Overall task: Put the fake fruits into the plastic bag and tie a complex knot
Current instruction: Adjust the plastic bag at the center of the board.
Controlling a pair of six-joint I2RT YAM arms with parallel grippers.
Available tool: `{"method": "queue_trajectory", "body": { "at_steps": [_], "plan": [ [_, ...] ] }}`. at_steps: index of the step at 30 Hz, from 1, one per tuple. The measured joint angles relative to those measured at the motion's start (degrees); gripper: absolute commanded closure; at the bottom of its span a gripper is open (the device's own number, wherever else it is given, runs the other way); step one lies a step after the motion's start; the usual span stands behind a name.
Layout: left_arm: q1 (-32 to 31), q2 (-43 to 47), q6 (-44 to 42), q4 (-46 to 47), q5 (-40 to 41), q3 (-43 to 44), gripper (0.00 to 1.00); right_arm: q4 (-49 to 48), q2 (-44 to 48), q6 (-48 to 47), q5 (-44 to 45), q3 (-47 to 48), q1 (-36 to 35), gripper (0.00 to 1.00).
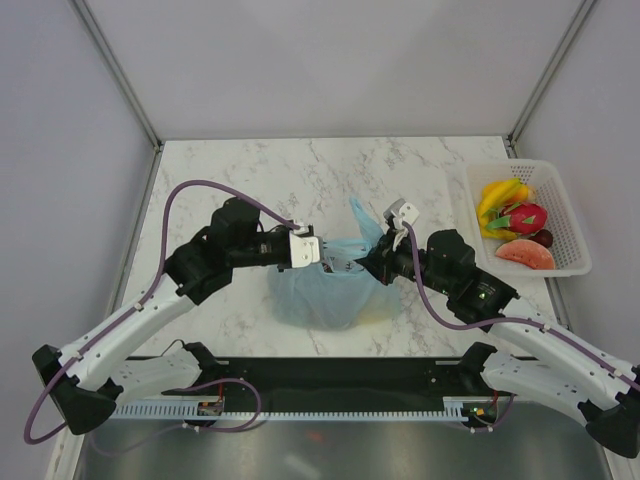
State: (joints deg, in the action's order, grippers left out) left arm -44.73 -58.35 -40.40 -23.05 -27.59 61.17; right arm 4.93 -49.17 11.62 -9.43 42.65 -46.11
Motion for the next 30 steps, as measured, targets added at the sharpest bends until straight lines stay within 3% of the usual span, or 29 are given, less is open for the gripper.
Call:
{"method": "queue_trajectory", "body": {
  "at_steps": [3,11,21,30],
  "plan": [
    [0.0,-0.1,0.0,0.0,-0.8,0.0,0.98,0.2,0.2,0.1,0.0,0.0,0.0,0.78],
    [0.0,-0.3,0.0,0.0,-2.3,0.0,0.98,0.4,1.3,0.5,-0.9,0.0,0.0,0.56],
    [0.0,-0.4,0.0,0.0,-3.5,0.0,0.98,0.6,3.2,0.9,-2.8,-0.9,0.0,0.36],
    [0.0,-0.6,0.0,-1.6,-7.3,0.0,0.98,1.9,5.9,1.2,-3.2,-2.7,0.0,0.27]
  ]
}}
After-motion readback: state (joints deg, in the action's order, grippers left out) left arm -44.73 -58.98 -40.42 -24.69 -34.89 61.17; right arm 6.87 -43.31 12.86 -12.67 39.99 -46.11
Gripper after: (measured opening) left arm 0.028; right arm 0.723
